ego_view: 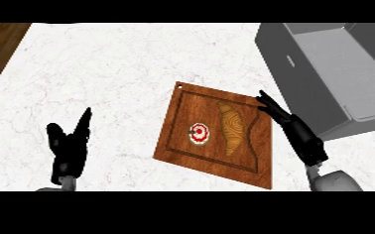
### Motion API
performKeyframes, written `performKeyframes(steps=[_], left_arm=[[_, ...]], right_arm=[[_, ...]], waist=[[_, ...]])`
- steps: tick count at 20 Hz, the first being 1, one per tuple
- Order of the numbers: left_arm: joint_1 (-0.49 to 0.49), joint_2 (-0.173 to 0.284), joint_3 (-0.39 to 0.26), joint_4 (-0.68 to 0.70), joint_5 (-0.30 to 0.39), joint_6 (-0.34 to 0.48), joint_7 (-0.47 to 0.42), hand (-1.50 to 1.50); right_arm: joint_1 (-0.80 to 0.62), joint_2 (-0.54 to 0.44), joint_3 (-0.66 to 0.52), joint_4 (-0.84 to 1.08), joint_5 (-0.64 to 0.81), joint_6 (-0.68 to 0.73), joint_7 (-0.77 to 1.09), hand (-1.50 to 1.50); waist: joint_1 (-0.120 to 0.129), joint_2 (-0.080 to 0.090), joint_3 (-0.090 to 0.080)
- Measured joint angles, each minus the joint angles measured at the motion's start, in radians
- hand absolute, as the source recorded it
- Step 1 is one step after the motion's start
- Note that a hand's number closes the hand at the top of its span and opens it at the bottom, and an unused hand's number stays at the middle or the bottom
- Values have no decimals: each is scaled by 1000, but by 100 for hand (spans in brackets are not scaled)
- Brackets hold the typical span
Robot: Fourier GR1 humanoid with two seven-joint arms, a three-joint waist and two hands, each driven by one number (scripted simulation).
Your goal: Pick the croissant from the cutting board and place it in the cardboard box
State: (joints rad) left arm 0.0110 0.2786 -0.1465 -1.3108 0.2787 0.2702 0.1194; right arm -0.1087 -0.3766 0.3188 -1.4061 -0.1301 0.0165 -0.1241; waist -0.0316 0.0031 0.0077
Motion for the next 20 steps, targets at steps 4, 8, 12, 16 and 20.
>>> performKeyframes(steps=[4,8,12,16,20], left_arm=[[536,261,-118,-396,-58,-105,208,0],[625,405,-55,-402,-140,-124,197,0],[661,474,-23,-390,-184,-155,166,0],[678,494,-4,-389,-190,-177,128,0],[692,499,13,-384,-187,-195,88,0]], right_arm=[[-68,-26,-32,-82,25,-30,19,-150],[-160,-102,-57,-132,101,-47,29,-150],[-219,-168,-62,-157,167,-47,41,-150],[-276,-231,-35,-185,241,-18,27,-150],[-325,-291,9,-213,316,24,16,-150]], waist=[[36,-55,66],[-20,-84,24],[-63,-82,1],[-80,-74,-11],[-87,-68,-18]])
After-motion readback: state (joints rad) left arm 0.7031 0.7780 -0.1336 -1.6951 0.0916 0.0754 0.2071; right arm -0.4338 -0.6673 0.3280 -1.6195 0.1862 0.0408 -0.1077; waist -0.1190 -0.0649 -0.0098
